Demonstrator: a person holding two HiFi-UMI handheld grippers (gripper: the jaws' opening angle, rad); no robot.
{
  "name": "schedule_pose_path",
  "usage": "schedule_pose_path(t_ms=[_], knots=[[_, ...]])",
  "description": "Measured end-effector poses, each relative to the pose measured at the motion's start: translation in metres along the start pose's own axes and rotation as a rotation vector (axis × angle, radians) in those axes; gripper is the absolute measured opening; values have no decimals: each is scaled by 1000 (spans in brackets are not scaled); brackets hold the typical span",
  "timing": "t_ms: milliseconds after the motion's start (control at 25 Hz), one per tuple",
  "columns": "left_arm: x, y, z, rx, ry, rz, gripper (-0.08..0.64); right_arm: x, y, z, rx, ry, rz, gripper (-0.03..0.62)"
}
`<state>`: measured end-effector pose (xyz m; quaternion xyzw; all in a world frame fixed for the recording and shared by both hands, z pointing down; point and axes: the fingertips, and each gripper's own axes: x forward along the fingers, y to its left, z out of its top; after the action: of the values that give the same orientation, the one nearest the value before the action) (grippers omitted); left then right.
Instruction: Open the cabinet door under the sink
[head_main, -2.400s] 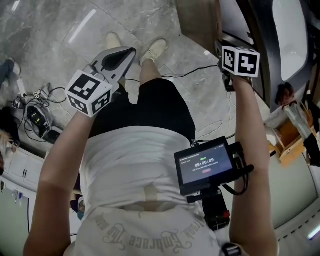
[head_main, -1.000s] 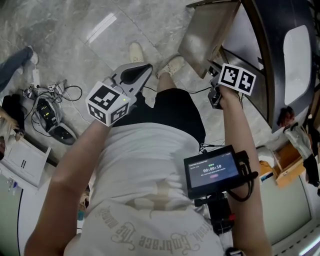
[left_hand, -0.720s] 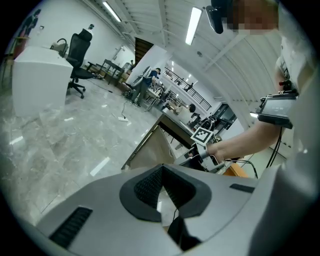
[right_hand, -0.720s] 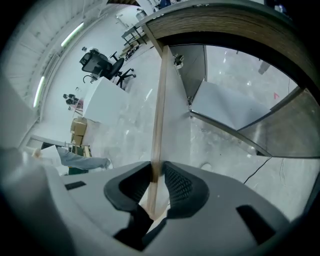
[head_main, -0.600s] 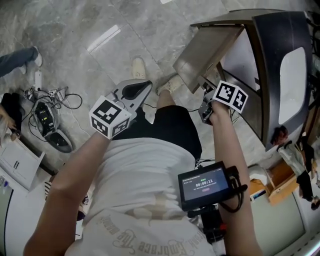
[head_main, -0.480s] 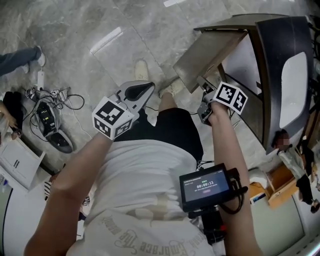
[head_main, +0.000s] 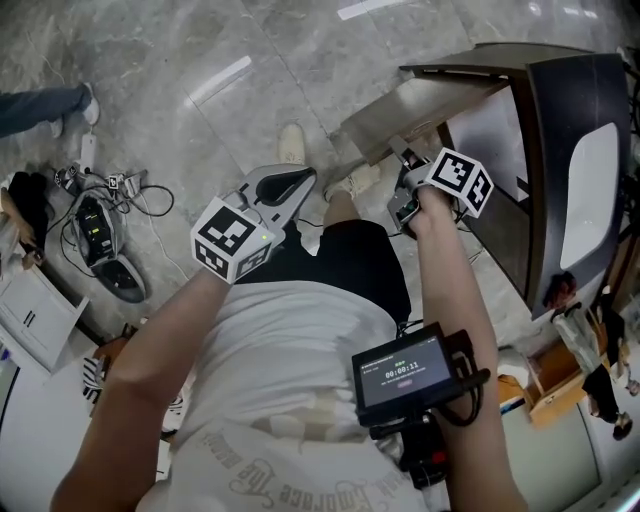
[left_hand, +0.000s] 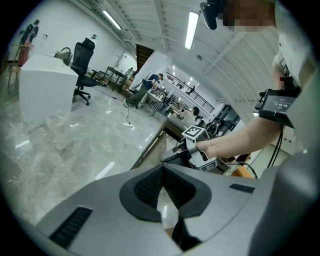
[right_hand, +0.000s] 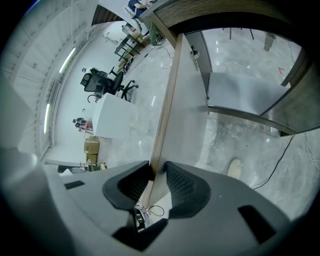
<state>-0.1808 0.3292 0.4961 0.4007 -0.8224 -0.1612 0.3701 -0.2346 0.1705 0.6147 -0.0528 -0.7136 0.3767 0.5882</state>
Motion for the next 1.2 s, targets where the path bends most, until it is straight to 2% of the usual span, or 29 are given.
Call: schedule_pose_path(t_ms=[320,520,680,800,1040,1200], knots=[[-18,14,2,4,-15,23,9,37,44,23,70,-78,54,124],[-27,14,3,7,-12,33,9,40,53,33,107,-106,65,128],[-33,15,2,10,-1,30,9,40,52,31,74,-107,45,137],[-32,17,10,32,0,30,9,44,55,36,54,-103,60,141],[-26,17,31,92,10,3,9,40,56,32,-36,-84,37,149],[-20,18,48,126,18,-21,9,29,74,33,-118,-109,69,147]])
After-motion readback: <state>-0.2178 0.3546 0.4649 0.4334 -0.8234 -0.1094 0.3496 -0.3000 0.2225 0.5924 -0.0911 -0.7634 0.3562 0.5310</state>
